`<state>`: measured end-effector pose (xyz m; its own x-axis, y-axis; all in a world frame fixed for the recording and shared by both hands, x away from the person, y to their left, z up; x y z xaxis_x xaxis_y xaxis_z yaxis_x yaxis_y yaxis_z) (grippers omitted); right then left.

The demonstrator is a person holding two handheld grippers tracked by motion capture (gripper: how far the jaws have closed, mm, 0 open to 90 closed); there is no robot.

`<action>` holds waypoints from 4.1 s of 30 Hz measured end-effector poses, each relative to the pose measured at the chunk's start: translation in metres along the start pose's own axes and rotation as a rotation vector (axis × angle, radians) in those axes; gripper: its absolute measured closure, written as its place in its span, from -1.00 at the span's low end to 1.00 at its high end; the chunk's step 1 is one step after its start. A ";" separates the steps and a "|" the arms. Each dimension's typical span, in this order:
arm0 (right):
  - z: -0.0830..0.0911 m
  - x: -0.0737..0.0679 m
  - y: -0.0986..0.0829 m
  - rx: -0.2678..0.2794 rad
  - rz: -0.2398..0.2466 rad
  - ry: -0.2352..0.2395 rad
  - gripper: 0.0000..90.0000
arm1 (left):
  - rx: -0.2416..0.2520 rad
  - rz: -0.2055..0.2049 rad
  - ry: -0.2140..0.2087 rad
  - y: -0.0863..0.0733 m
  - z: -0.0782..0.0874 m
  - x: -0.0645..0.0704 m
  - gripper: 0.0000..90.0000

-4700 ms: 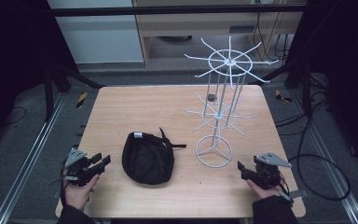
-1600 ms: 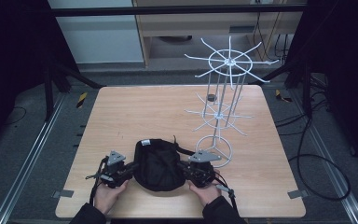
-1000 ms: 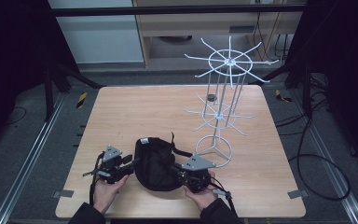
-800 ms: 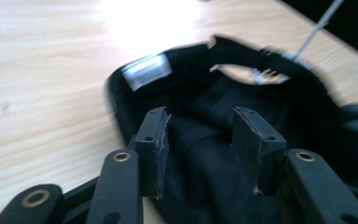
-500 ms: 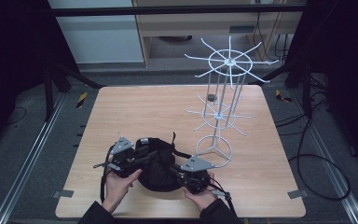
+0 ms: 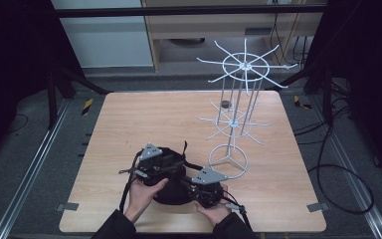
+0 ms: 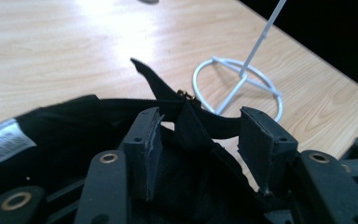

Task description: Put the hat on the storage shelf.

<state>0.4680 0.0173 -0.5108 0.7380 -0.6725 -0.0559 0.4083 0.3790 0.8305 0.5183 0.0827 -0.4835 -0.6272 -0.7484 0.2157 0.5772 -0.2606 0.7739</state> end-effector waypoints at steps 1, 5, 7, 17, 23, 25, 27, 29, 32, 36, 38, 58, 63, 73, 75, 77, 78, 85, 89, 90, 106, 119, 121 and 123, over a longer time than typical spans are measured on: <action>0.000 -0.002 0.000 -0.001 0.004 0.006 0.77 | -0.021 0.004 0.004 -0.003 -0.005 -0.001 0.08; -0.001 -0.004 -0.001 -0.001 0.012 0.009 0.77 | -0.048 0.020 0.013 -0.008 -0.010 -0.004 0.08; -0.002 -0.005 -0.003 -0.011 0.019 0.011 0.77 | -0.057 0.035 0.007 -0.012 -0.012 -0.004 0.16; -0.005 -0.007 -0.007 -0.023 0.025 0.018 0.73 | -0.090 0.064 -0.031 -0.020 -0.015 0.000 0.60; -0.003 -0.012 -0.007 -0.020 0.011 0.049 0.44 | -0.069 0.061 -0.032 -0.018 -0.009 -0.001 0.75; 0.003 -0.013 -0.004 -0.002 0.005 0.070 0.35 | -0.051 0.069 -0.035 -0.015 -0.006 -0.002 0.78; 0.015 -0.013 -0.002 0.027 -0.003 0.086 0.23 | -0.032 0.077 -0.041 -0.012 -0.001 -0.003 0.79; 0.019 -0.012 -0.001 0.040 -0.008 0.090 0.19 | -0.017 0.077 -0.045 -0.008 0.004 -0.004 0.80; 0.031 -0.006 0.000 0.061 -0.033 0.089 0.14 | 0.010 0.085 -0.049 -0.002 0.011 -0.005 0.81; 0.041 0.006 -0.003 0.073 -0.059 0.069 0.14 | 0.047 0.089 -0.048 0.006 0.022 -0.007 0.82; 0.041 0.010 -0.005 0.066 -0.075 0.065 0.14 | 0.065 0.092 -0.057 0.009 0.028 -0.008 0.83; 0.019 -0.009 -0.004 0.043 -0.048 0.115 -0.13 | 0.209 0.033 -0.119 0.039 0.066 0.018 0.84; 0.025 0.000 -0.001 0.069 -0.076 0.096 -0.13 | 0.212 0.026 -0.114 0.039 0.066 0.019 0.84; 0.025 0.017 0.002 0.092 -0.145 0.050 -0.12 | 0.216 0.016 -0.125 0.038 0.065 0.024 0.84; 0.022 0.016 0.002 0.086 -0.144 0.050 -0.14 | 0.220 0.005 -0.132 0.038 0.064 0.028 0.84; 0.015 0.016 -0.001 0.067 -0.159 0.056 -0.17 | 0.228 -0.007 -0.134 0.038 0.064 0.032 0.84; 0.015 0.016 -0.001 0.067 -0.159 0.056 -0.17 | 0.232 -0.010 -0.134 0.038 0.065 0.033 0.84; 0.007 0.013 -0.007 0.032 -0.234 0.117 0.09 | 0.247 -0.036 -0.160 0.039 0.067 0.043 0.85; 0.005 0.011 -0.010 0.015 -0.249 0.140 0.80 | 0.249 -0.046 -0.176 0.039 0.067 0.047 0.85; 0.005 0.011 -0.010 0.015 -0.249 0.140 0.80 | 0.249 -0.046 -0.177 0.039 0.067 0.048 0.85; 0.046 0.025 0.010 0.073 -0.094 -0.003 0.99 | 0.248 -0.021 -0.064 0.019 0.083 0.005 0.84; 0.037 0.011 0.016 0.066 -0.040 0.012 0.68 | 0.064 -0.059 0.125 -0.035 0.057 -0.039 0.84; 0.041 0.014 0.017 0.083 -0.035 -0.001 0.61 | 0.055 -0.073 0.147 -0.037 0.057 -0.043 0.84; 0.042 0.017 0.017 0.085 -0.033 -0.008 0.58 | 0.045 -0.073 0.167 -0.039 0.058 -0.050 0.84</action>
<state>0.4648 -0.0143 -0.4738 0.7204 -0.6889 -0.0804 0.3854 0.3012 0.8722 0.4969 0.1655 -0.4906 -0.5685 -0.8206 0.0589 0.5069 -0.2930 0.8106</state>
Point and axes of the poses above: each handheld gripper's, and its own axes: z roughly backward along the jaws, y roughly out of its top, x roughly to its right, the point moved 10 cm from there along -z, roughly forward along the jaws, and after that the axes turned 5 degrees about -x, right-handed, at the moved point
